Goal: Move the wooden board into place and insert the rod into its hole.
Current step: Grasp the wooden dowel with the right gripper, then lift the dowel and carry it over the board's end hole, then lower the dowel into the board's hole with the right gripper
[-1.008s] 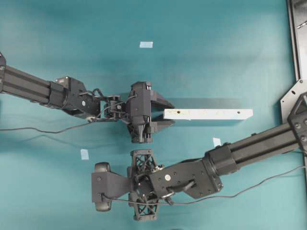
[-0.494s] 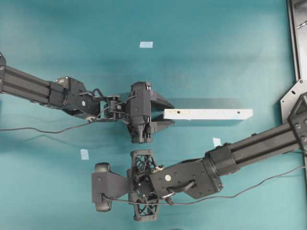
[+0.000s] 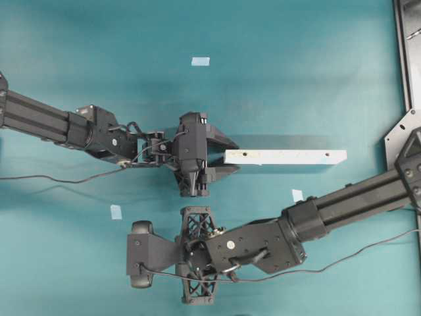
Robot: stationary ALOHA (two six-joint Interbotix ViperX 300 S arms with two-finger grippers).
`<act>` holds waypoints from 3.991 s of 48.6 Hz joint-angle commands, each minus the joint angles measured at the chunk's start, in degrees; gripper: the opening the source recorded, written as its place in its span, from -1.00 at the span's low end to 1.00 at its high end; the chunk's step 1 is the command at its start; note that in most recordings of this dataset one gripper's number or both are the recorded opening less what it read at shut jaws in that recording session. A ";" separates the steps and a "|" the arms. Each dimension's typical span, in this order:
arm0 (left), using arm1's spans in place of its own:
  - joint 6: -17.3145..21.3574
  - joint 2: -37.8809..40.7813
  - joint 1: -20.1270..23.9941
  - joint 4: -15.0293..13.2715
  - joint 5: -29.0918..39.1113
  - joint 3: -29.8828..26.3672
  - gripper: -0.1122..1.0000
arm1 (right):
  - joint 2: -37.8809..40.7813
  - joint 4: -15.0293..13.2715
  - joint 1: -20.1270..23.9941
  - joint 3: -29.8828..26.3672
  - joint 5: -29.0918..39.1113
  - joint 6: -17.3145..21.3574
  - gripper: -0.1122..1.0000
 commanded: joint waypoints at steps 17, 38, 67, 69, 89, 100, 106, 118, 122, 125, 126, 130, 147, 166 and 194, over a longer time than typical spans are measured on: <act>0.18 -1.23 -0.70 0.09 0.62 0.35 0.25 | -13.62 -11.16 -1.76 1.05 2.29 0.09 -0.64; 0.18 -1.23 -0.70 0.09 0.62 0.35 0.24 | -28.21 -11.16 -6.15 18.02 -17.84 0.26 -0.64; 0.09 -1.76 -0.70 0.18 0.62 -0.44 0.24 | -51.42 -11.51 -14.68 48.08 -44.47 -0.53 -0.64; 0.09 -1.93 -0.70 0.09 0.70 -0.44 0.24 | -52.29 -11.51 -15.73 49.57 -45.79 -0.70 -0.64; -0.09 -3.16 -0.70 0.09 4.04 -1.67 0.23 | -50.80 -12.74 -26.46 63.11 -75.76 -5.10 -0.64; -0.18 -3.08 -0.70 0.00 5.98 -2.90 0.22 | -41.66 -12.57 -27.60 65.30 -86.22 -8.09 -0.64; -0.18 -3.08 -0.62 0.00 6.86 -3.52 0.22 | -36.91 -12.66 -27.60 65.13 -89.65 -8.53 -0.64; -0.26 -2.72 -0.70 -0.09 7.47 -4.31 0.19 | -32.34 -12.66 -27.60 65.13 -91.49 -8.96 -0.64; -0.26 -2.81 -0.70 -0.09 7.65 -4.39 0.16 | -32.08 -12.48 -27.60 65.21 -91.49 -9.58 -0.64; -0.35 -2.81 -0.70 -0.09 7.73 -4.39 0.14 | -32.08 -12.39 -27.60 65.21 -91.41 -10.11 -0.64; -0.35 -2.81 -0.70 -0.18 7.82 -4.39 0.13 | -32.08 -12.30 -27.60 65.21 -91.41 -10.20 -0.64; -0.35 -2.72 -0.79 -0.09 7.91 -4.39 0.09 | -32.08 -11.95 -27.60 64.86 -91.32 -10.63 -0.64; -0.35 -3.43 -1.05 -0.18 8.00 -4.39 -0.42 | -32.08 -11.87 -27.60 64.07 -91.23 -10.72 -0.64; -0.35 -3.43 -1.14 -0.18 8.00 -4.48 -0.42 | -29.71 -11.87 -27.60 64.16 -91.67 -10.72 -0.64; -0.35 -3.16 -1.14 -0.09 8.61 -4.39 -0.42 | -26.10 -11.95 -27.60 63.90 -93.96 -10.90 -0.64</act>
